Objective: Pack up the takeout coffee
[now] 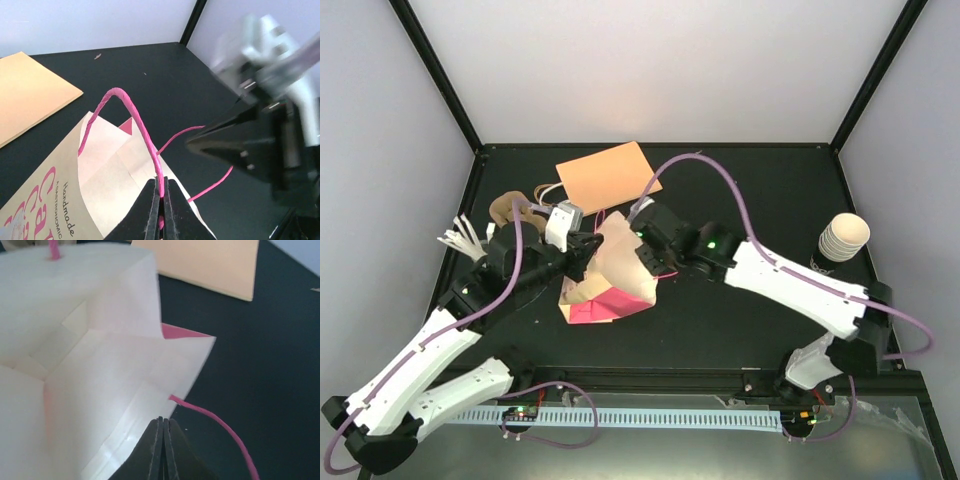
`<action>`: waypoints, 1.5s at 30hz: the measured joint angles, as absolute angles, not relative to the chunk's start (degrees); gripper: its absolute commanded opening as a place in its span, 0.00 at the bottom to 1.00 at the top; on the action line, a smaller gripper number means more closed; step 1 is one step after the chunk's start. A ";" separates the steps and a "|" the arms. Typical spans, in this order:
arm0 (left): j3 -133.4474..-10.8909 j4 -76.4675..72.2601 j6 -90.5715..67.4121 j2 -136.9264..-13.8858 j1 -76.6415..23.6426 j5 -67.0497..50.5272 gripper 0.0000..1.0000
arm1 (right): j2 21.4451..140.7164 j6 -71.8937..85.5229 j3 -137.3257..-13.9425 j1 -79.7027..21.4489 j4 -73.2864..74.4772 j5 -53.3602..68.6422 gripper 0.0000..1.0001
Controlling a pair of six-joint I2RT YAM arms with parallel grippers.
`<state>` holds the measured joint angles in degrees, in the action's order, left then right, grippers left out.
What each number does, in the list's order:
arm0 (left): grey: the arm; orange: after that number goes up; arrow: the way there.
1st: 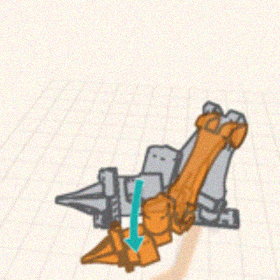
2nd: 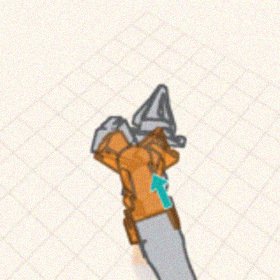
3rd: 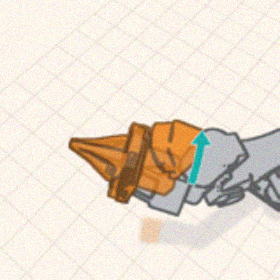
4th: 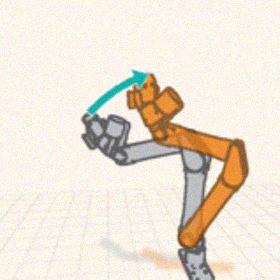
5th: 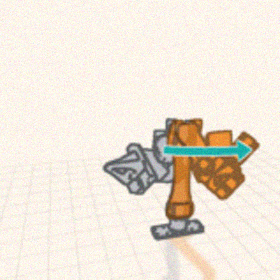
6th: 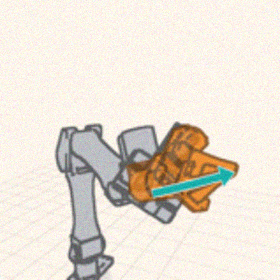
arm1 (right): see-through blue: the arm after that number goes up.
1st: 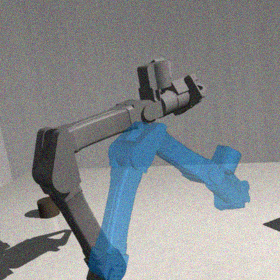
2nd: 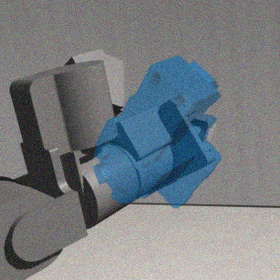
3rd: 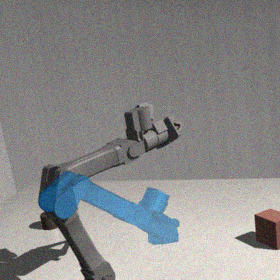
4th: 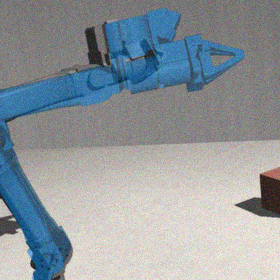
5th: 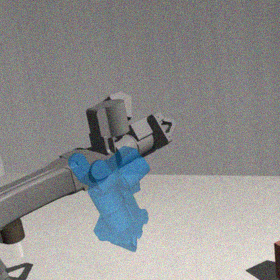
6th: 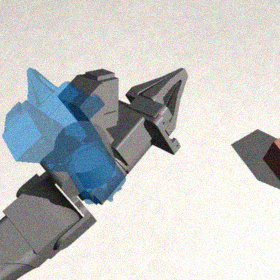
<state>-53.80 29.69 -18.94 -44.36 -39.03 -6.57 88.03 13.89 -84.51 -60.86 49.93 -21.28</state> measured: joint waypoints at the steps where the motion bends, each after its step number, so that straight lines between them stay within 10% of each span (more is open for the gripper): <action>1: -54.00 29.76 -19.14 -44.38 -39.03 -6.35 0.02 | 86.32 14.04 -84.51 -60.66 50.28 -21.39 0.07; 10: -56.05 30.15 -20.40 -44.25 -39.03 -4.23 0.01 | 75.48 17.41 -82.81 -51.88 52.64 -17.78 0.42; 28: -56.97 30.39 -20.56 -44.23 -38.94 -4.38 0.02 | 68.31 22.76 -70.61 -43.72 45.58 3.64 0.44; 45: -56.97 30.44 -20.51 -44.23 -38.59 -4.71 0.02 | 70.22 23.18 -70.59 -43.66 43.00 4.21 0.01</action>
